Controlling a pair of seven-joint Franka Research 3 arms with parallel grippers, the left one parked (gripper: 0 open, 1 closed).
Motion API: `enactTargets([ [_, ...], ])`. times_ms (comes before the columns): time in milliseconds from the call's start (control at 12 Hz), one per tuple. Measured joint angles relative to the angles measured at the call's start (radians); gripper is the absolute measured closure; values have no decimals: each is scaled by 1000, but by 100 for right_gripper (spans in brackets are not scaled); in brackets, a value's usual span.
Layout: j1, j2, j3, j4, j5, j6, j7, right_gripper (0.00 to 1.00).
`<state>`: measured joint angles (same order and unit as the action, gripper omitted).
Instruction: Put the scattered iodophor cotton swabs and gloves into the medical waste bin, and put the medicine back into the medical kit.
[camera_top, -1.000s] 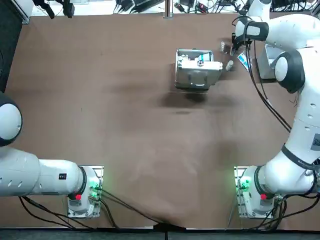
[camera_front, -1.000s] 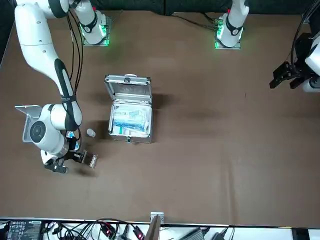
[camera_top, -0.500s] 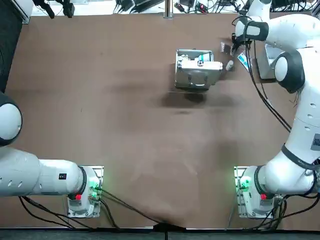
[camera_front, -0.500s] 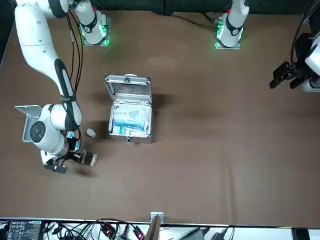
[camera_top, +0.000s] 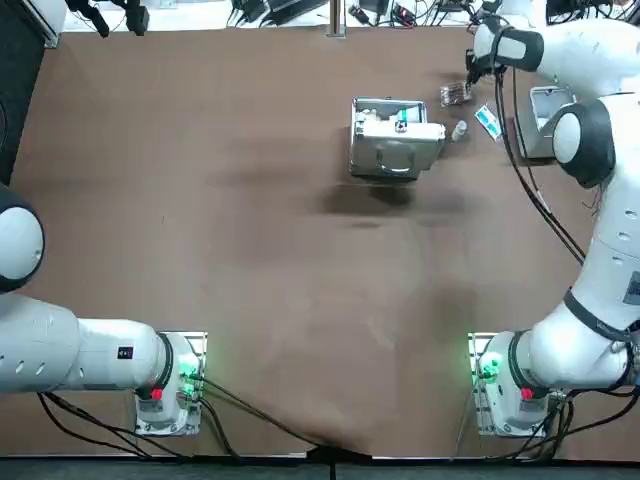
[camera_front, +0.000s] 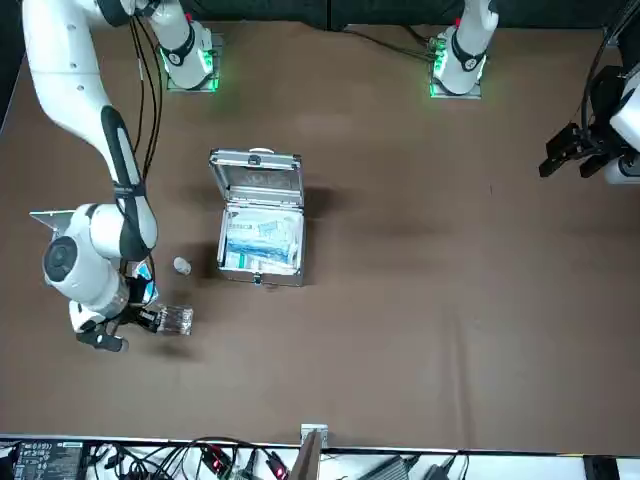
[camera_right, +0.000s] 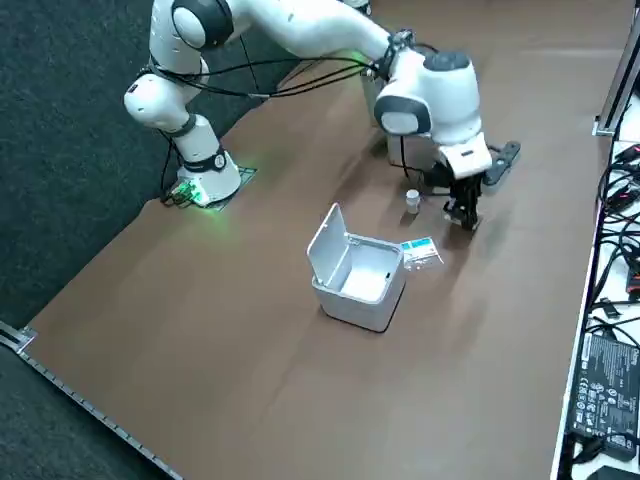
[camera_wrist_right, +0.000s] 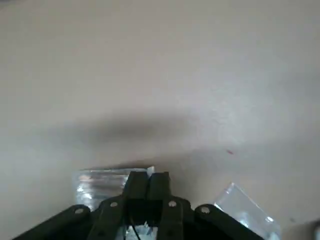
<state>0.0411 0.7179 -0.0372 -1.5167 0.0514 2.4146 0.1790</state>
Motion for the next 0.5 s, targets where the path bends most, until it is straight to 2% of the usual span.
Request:
enactTargets([
  [333, -8, -112, -9, 13, -6, -151, -6, 99],
  [500, -19, -162, -17, 37, -57, -251, -22, 99],
])
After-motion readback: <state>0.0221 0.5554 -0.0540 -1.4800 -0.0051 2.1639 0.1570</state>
